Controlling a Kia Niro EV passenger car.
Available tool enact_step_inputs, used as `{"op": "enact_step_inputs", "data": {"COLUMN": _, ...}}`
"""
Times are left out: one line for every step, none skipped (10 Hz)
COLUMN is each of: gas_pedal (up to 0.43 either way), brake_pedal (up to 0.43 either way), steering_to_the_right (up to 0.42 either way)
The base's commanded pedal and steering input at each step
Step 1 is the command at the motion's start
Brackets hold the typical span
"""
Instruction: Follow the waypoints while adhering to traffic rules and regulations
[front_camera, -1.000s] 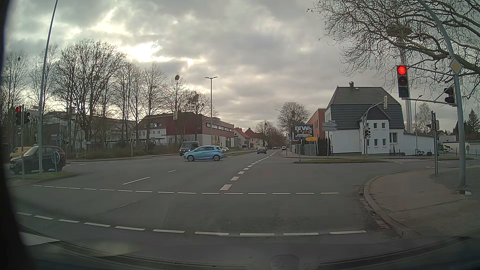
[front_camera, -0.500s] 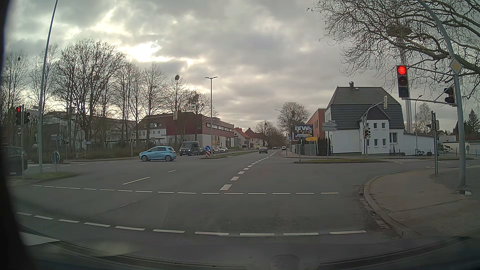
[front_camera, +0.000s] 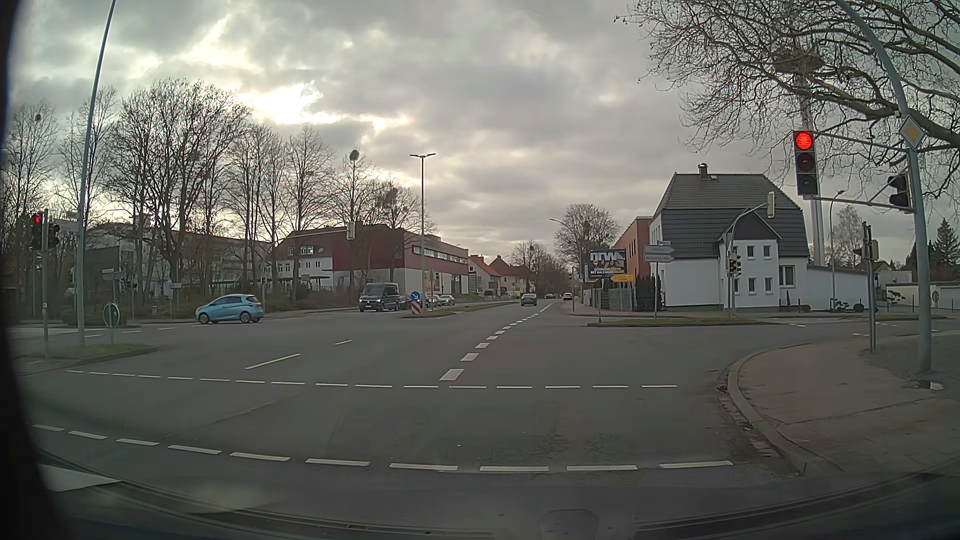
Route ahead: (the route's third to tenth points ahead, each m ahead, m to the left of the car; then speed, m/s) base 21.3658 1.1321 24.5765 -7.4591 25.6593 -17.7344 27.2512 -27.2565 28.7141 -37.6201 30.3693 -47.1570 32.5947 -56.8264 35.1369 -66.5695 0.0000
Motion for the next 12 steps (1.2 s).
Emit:
{"op": "enact_step_inputs", "data": {"gas_pedal": 0.000, "brake_pedal": 0.335, "steering_to_the_right": 0.010}}
{"op": "enact_step_inputs", "data": {"gas_pedal": 0.000, "brake_pedal": 0.335, "steering_to_the_right": 0.010}}
{"op": "enact_step_inputs", "data": {"gas_pedal": 0.000, "brake_pedal": 0.335, "steering_to_the_right": 0.010}}
{"op": "enact_step_inputs", "data": {"gas_pedal": 0.000, "brake_pedal": 0.341, "steering_to_the_right": 0.010}}
{"op": "enact_step_inputs", "data": {"gas_pedal": 0.000, "brake_pedal": 0.335, "steering_to_the_right": 0.010}}
{"op": "enact_step_inputs", "data": {"gas_pedal": 0.000, "brake_pedal": 0.335, "steering_to_the_right": 0.010}}
{"op": "enact_step_inputs", "data": {"gas_pedal": 0.000, "brake_pedal": 0.335, "steering_to_the_right": 0.010}}
{"op": "enact_step_inputs", "data": {"gas_pedal": 0.000, "brake_pedal": 0.335, "steering_to_the_right": 0.010}}
{"op": "enact_step_inputs", "data": {"gas_pedal": 0.000, "brake_pedal": 0.335, "steering_to_the_right": 0.010}}
{"op": "enact_step_inputs", "data": {"gas_pedal": 0.000, "brake_pedal": 0.335, "steering_to_the_right": 0.010}}
{"op": "enact_step_inputs", "data": {"gas_pedal": 0.000, "brake_pedal": 0.335, "steering_to_the_right": 0.010}}
{"op": "enact_step_inputs", "data": {"gas_pedal": 0.000, "brake_pedal": 0.335, "steering_to_the_right": 0.010}}
